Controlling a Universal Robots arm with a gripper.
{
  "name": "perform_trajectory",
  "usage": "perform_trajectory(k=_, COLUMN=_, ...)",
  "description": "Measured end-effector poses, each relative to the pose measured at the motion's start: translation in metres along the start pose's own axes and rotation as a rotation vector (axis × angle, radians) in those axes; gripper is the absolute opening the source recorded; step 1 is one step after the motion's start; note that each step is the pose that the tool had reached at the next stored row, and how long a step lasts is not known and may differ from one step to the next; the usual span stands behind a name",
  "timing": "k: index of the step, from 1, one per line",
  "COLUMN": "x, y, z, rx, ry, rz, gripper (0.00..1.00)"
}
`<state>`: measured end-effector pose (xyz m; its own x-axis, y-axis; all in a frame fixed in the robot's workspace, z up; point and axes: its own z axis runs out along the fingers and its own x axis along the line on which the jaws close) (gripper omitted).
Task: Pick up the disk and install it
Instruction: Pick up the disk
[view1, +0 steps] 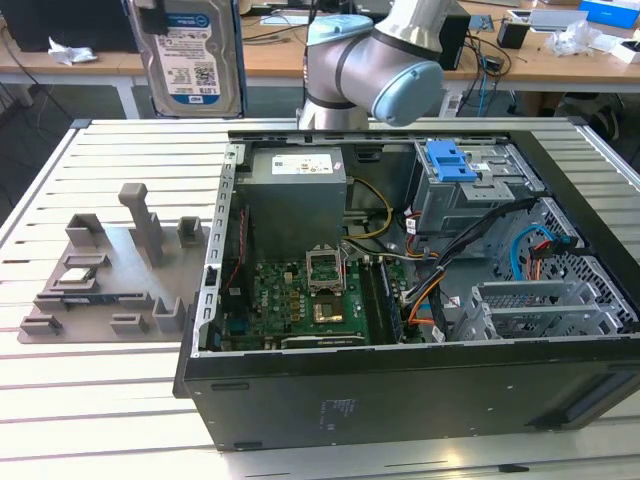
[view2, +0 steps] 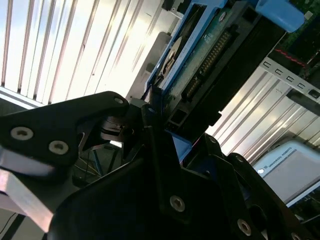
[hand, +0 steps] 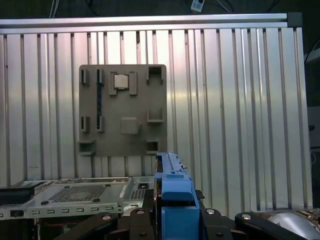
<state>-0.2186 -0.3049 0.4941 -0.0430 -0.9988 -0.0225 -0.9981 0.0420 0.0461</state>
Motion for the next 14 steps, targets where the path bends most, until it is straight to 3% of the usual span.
perform_trajectory(k=3, x=-0.0006, y=-0.0248, z=-0.0011, rx=-0.0025, ry=0.0001, rz=0.0, gripper=0.37)
perform_trajectory(k=8, x=0.0056, y=-0.0535, z=-0.0024, rx=-0.0051, ry=0.0002, rz=0.0, gripper=0.37)
perform_trajectory(k=13, x=0.009, y=-0.0689, z=-0.003, rx=-0.006, ry=0.0002, rz=0.0, gripper=0.37)
perform_trajectory(k=14, x=0.0102, y=-0.0758, z=-0.0033, rx=-0.0067, ry=0.0003, rz=0.0, gripper=0.37)
